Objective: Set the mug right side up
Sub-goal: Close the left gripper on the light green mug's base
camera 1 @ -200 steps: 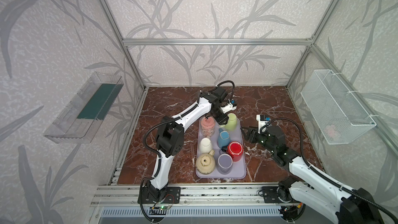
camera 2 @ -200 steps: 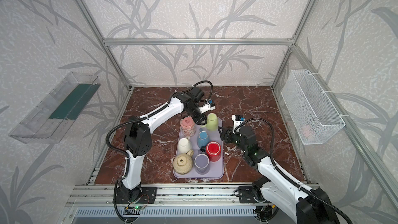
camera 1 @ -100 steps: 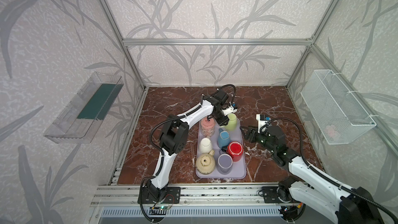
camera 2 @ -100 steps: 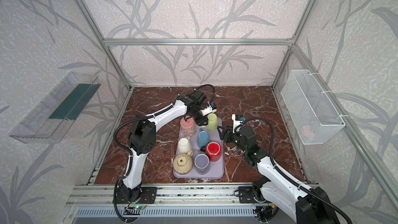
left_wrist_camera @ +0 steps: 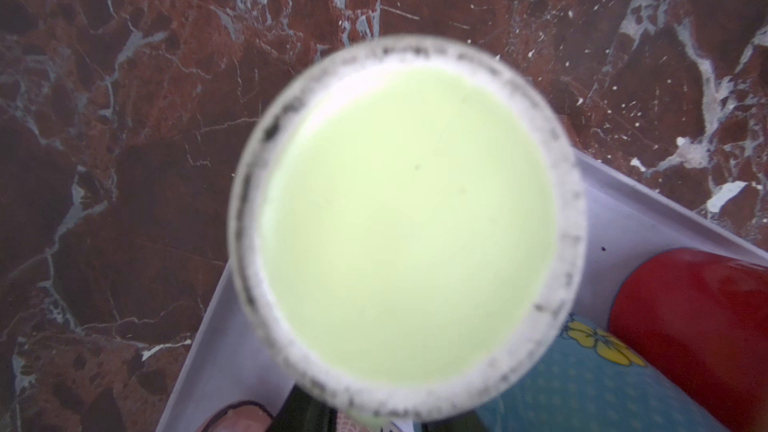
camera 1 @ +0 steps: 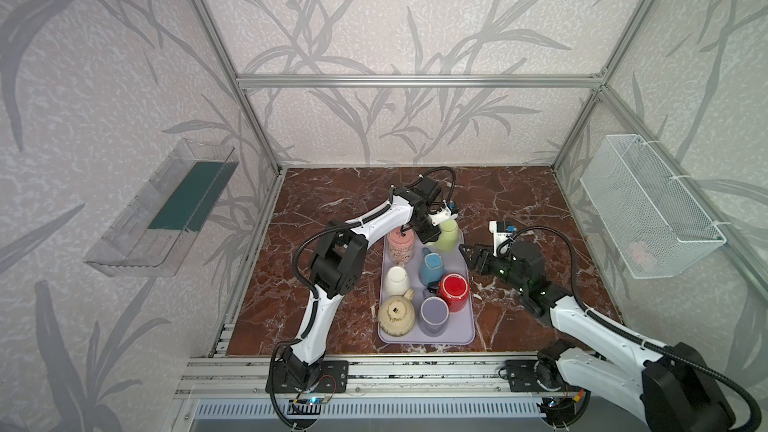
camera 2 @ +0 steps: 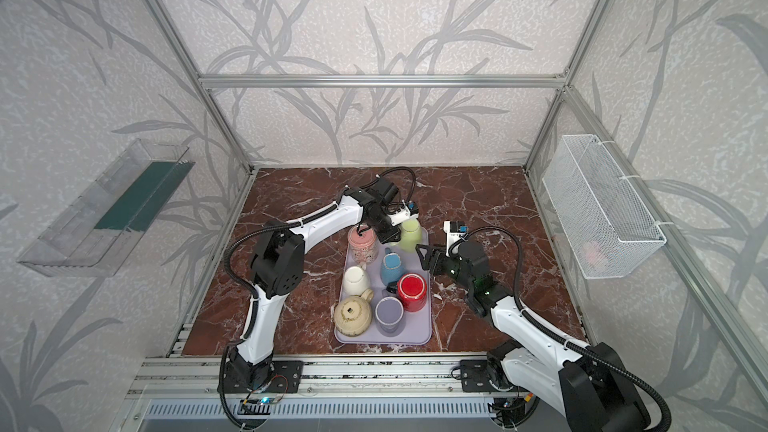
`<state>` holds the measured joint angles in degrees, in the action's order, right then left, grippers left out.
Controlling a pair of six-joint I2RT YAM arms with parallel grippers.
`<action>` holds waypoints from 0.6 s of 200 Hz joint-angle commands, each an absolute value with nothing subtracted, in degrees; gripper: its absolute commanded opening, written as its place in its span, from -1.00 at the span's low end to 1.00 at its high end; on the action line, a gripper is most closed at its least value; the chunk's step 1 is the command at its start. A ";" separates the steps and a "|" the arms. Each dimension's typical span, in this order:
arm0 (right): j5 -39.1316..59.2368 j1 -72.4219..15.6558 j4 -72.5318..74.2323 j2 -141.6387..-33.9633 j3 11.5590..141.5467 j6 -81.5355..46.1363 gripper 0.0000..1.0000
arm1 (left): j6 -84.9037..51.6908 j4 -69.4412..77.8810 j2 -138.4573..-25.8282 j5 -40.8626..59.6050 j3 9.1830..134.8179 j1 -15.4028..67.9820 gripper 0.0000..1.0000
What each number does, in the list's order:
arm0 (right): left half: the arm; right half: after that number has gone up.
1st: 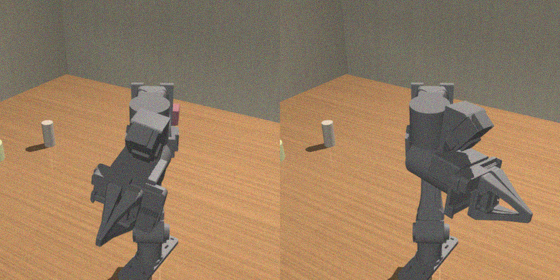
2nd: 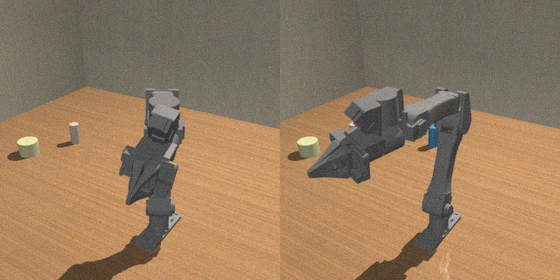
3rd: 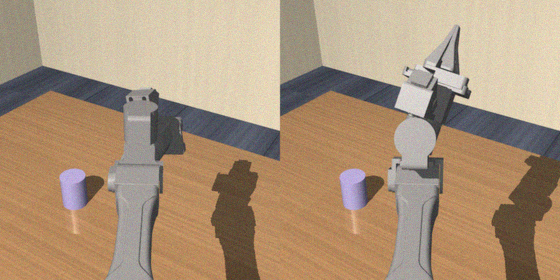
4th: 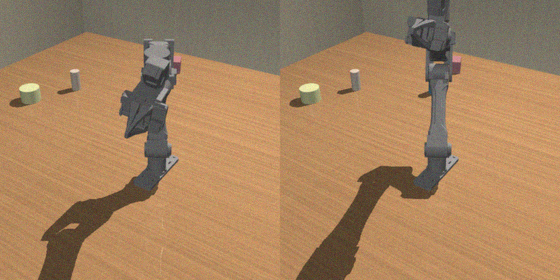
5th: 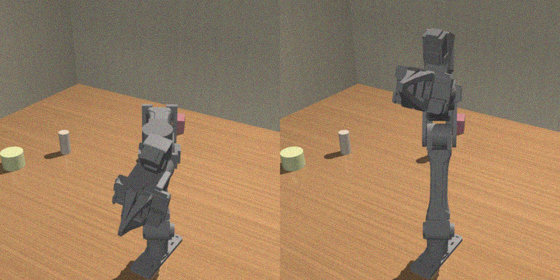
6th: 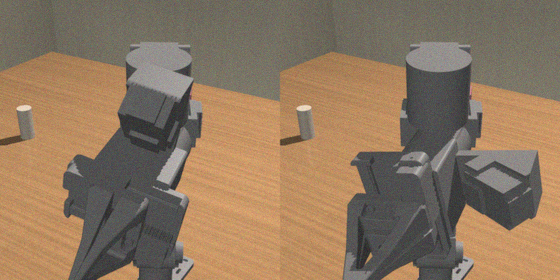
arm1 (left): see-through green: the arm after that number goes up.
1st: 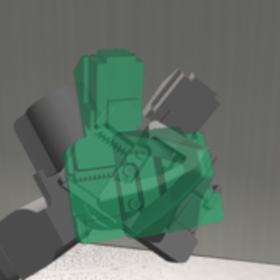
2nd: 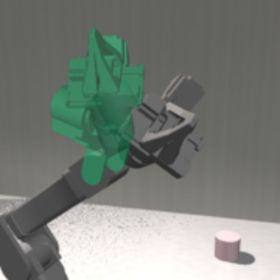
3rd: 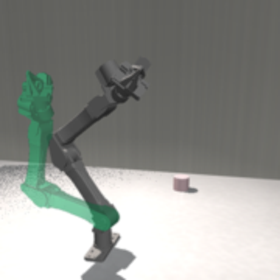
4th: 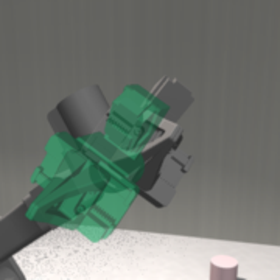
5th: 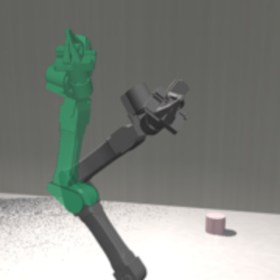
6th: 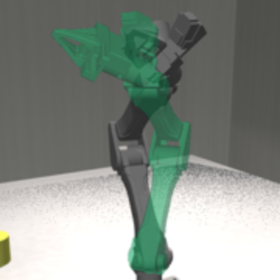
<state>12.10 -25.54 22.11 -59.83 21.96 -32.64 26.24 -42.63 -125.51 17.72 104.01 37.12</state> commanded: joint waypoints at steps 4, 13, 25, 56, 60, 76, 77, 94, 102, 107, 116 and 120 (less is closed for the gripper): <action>13.40 -25.40 24.99 -60.73 21.44 -33.40 0.38 | 28.80 -42.01 -124.78 15.72 102.38 37.87 -0.41; 13.45 -25.40 25.05 -60.90 21.45 -33.46 0.38 | 28.88 -42.04 -124.82 15.35 102.33 37.97 -0.41; 13.52 -25.39 25.09 -60.82 21.45 -33.49 0.38 | 28.91 -41.93 -124.89 15.12 102.24 38.14 -0.43; 13.45 -25.40 24.80 -60.13 21.36 -33.49 0.38 | 28.76 -41.35 -124.85 14.51 102.48 38.42 -0.45; 13.45 -25.40 24.79 -60.04 21.34 -33.49 0.38 | 28.80 -41.25 -124.88 14.55 102.64 38.45 -0.45; 13.45 -25.40 24.61 -59.60 21.36 -33.49 0.38 | 28.70 -40.96 -124.89 14.31 102.95 38.58 -0.49; 13.45 -25.40 24.61 -59.60 21.36 -33.49 0.38 | 28.67 -40.91 -124.89 14.28 102.98 38.58 -0.49; 13.38 -25.38 24.35 -59.16 21.36 -33.40 0.38 | 28.61 -40.33 -124.89 13.85 102.92 38.75 -0.54; 13.36 -25.37 24.21 -58.98 21.36 -33.40 0.38 | 28.64 -40.09 -124.81 13.63 102.83 38.85 -0.58; 13.29 -25.40 24.17 -58.89 21.36 -33.45 0.38 | 28.63 -39.82 -124.80 13.47 102.75 38.93 -0.60; 13.29 -25.40 24.06 -58.66 21.36 -33.31 0.38 | 28.56 -39.57 -124.72 13.29 102.60 39.02 -0.66; 13.23 -25.39 24.06 -58.63 21.34 -33.28 0.38 | 28.55 -39.35 -124.64 13.29 102.53 39.09 -0.68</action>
